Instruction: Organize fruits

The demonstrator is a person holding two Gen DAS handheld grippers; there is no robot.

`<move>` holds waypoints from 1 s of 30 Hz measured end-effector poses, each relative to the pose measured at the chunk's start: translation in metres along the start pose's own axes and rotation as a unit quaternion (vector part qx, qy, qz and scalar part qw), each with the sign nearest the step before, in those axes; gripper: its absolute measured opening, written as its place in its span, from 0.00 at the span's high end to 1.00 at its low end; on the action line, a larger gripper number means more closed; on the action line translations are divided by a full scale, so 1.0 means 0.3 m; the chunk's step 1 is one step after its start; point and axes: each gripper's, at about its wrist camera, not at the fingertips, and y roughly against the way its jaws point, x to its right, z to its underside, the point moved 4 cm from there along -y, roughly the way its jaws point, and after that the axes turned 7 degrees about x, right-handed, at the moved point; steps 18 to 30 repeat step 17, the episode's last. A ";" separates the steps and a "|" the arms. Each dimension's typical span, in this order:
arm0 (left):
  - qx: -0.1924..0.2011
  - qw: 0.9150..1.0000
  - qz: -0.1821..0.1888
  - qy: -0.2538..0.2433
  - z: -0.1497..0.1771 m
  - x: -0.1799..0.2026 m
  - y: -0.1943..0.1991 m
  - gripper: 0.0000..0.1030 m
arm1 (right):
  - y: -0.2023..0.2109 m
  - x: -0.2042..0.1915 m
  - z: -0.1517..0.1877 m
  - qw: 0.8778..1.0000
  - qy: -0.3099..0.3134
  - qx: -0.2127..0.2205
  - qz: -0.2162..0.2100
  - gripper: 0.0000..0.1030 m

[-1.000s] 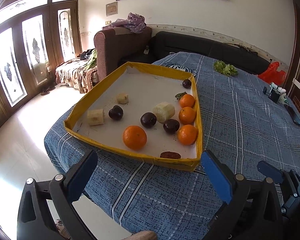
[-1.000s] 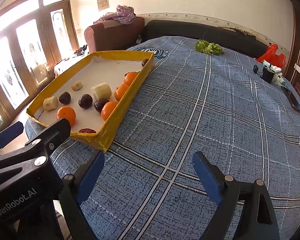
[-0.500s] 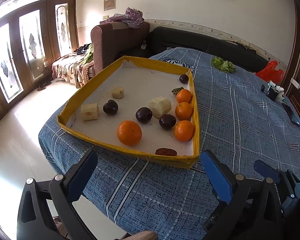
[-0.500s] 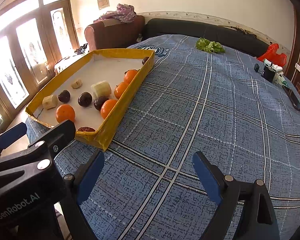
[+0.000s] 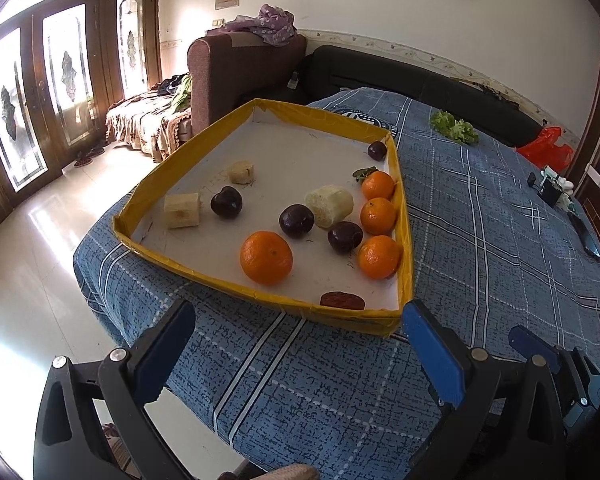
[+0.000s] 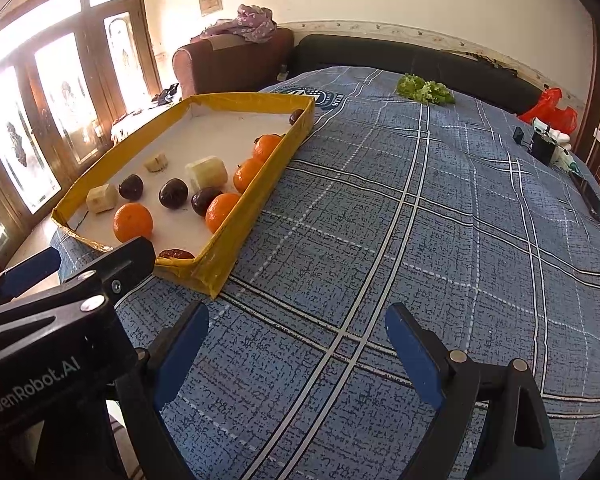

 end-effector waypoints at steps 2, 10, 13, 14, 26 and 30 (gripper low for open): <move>0.001 1.000 -0.001 0.002 -0.001 -0.003 -0.002 0.00 | -0.001 -0.004 0.000 1.000 0.002 0.000 0.000 0.10; 0.008 1.000 -0.012 0.009 -0.004 -0.024 -0.003 0.00 | -0.003 -0.019 0.008 1.000 0.008 -0.001 -0.004 0.09; 0.012 1.000 -0.020 0.009 -0.007 -0.034 -0.004 0.00 | -0.004 -0.029 0.011 1.000 0.012 -0.002 -0.008 0.09; 0.012 1.000 -0.020 0.009 -0.008 -0.037 -0.004 0.00 | -0.004 -0.032 0.011 1.000 0.013 -0.002 -0.009 0.09; 0.011 1.000 -0.019 0.008 -0.009 -0.038 -0.003 0.00 | -0.002 -0.035 0.013 1.000 0.014 -0.002 -0.013 0.09; 0.011 1.000 -0.019 0.008 -0.009 -0.038 -0.003 0.00 | -0.002 -0.035 0.013 1.000 0.014 -0.002 -0.013 0.09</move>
